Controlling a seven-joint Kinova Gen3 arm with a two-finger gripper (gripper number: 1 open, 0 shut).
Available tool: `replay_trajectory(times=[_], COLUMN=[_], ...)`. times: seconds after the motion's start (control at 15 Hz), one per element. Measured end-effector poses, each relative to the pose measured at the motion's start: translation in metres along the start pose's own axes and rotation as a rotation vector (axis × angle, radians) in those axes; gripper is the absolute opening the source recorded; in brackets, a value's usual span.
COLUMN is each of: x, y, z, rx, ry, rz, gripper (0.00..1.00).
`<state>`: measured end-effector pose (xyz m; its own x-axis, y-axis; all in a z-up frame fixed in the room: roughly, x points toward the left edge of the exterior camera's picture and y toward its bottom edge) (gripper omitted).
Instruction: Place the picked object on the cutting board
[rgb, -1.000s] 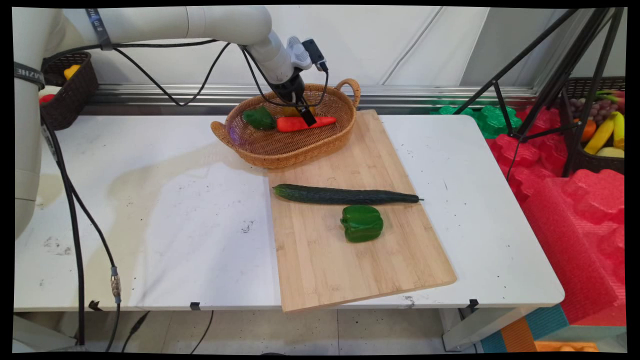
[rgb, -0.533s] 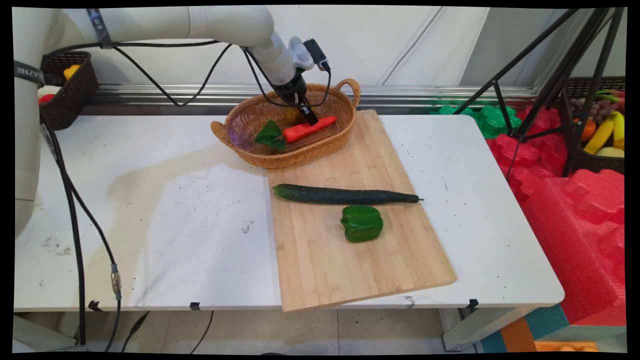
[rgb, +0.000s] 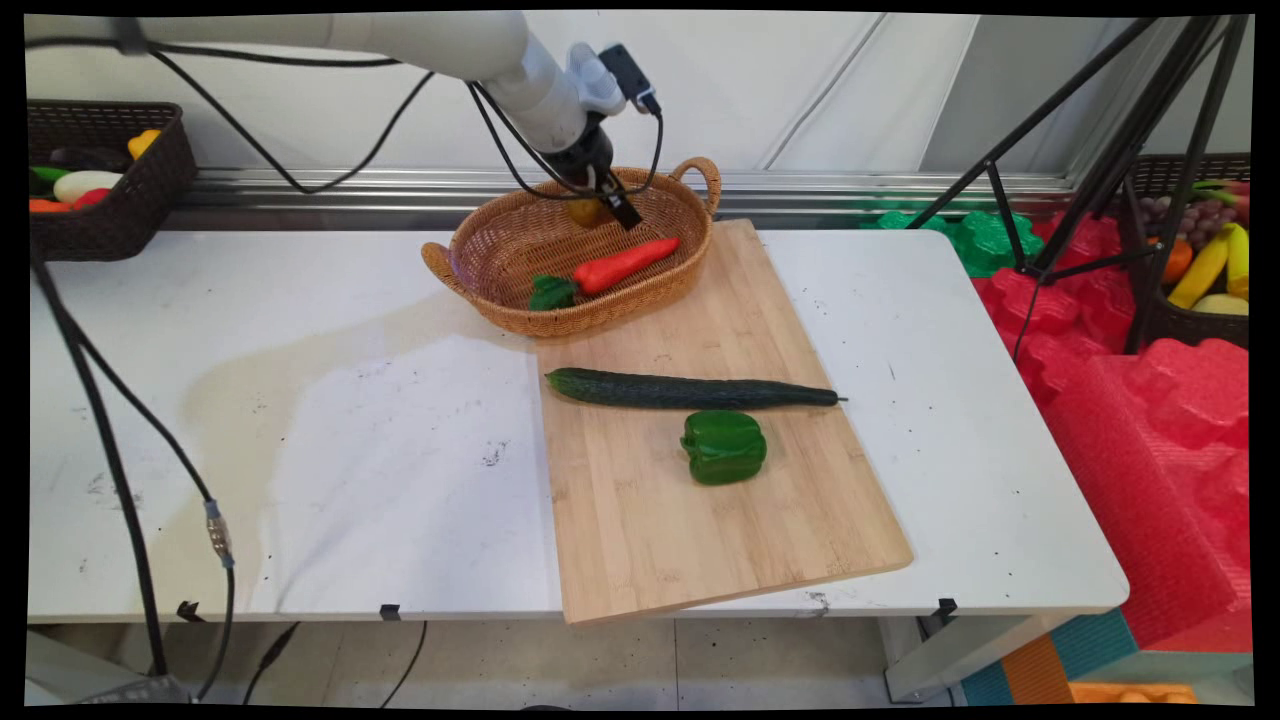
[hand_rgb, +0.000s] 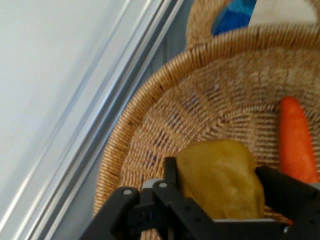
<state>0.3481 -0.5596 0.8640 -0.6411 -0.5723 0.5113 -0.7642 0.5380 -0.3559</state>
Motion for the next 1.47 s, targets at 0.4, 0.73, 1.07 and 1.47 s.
replay_trajectory(times=[0.4,0.73,1.07,1.47], x=[0.004,-0.008,-0.019,-0.008], y=[0.038,0.084,0.13,0.164], z=[-0.073,-0.118,-0.138,-0.106], rx=[-0.023,-0.102,-0.17,-0.219], ry=[0.102,0.135,0.14,0.124], rz=[0.02,0.036,0.001,-0.011], gripper=[0.0,0.0,0.0,0.0])
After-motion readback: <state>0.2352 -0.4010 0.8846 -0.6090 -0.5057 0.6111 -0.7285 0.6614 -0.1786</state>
